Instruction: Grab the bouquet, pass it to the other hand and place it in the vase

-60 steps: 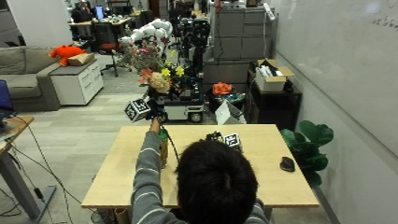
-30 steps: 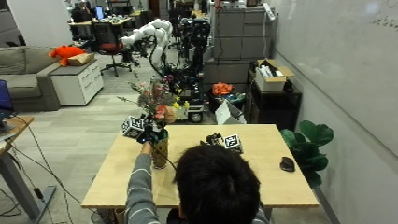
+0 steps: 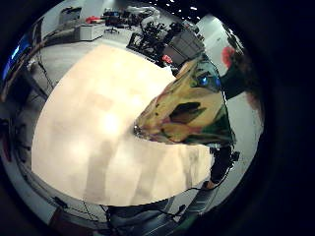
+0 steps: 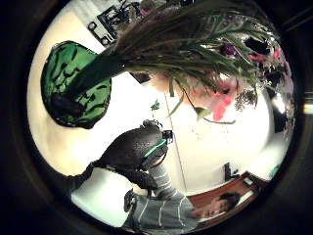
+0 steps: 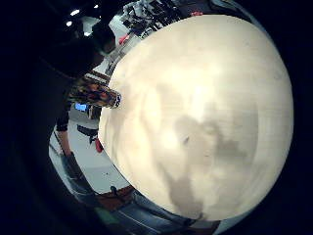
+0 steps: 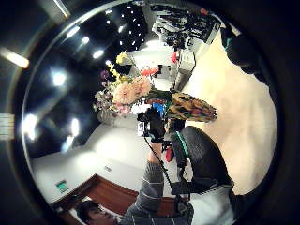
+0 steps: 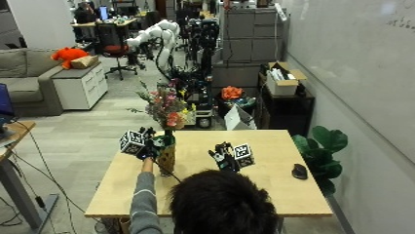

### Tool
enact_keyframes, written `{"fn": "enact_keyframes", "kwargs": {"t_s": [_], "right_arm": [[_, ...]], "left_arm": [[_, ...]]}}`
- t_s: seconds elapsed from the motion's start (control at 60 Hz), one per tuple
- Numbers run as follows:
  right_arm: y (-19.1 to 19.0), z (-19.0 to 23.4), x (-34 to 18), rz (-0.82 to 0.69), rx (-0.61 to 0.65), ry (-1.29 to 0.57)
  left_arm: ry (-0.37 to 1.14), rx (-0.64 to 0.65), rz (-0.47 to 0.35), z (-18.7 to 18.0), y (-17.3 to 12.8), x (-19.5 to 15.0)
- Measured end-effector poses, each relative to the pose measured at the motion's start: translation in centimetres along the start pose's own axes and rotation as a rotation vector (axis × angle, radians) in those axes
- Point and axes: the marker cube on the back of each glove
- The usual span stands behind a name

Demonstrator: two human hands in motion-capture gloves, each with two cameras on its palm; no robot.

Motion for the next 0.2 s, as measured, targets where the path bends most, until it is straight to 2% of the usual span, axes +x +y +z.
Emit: {"fn": "enact_keyframes", "kwargs": {"t_s": [0.05, 0.117, 0.2], "right_arm": [[0.0, -0.1, 0.3, 0.004, 0.017, 0.027], [0.1, 0.2, 0.3, -0.026, 0.016, 0.015], [0.4, 0.3, 1.0, 0.059, 0.002, 0.055]], "left_arm": [[-0.032, 0.017, -0.030, -0.3, 0.4, -0.5], [-0.041, 0.055, -0.024, -0.6, 0.7, -1.0], [0.099, -0.038, -0.043, -0.5, 1.7, -0.6]]}}
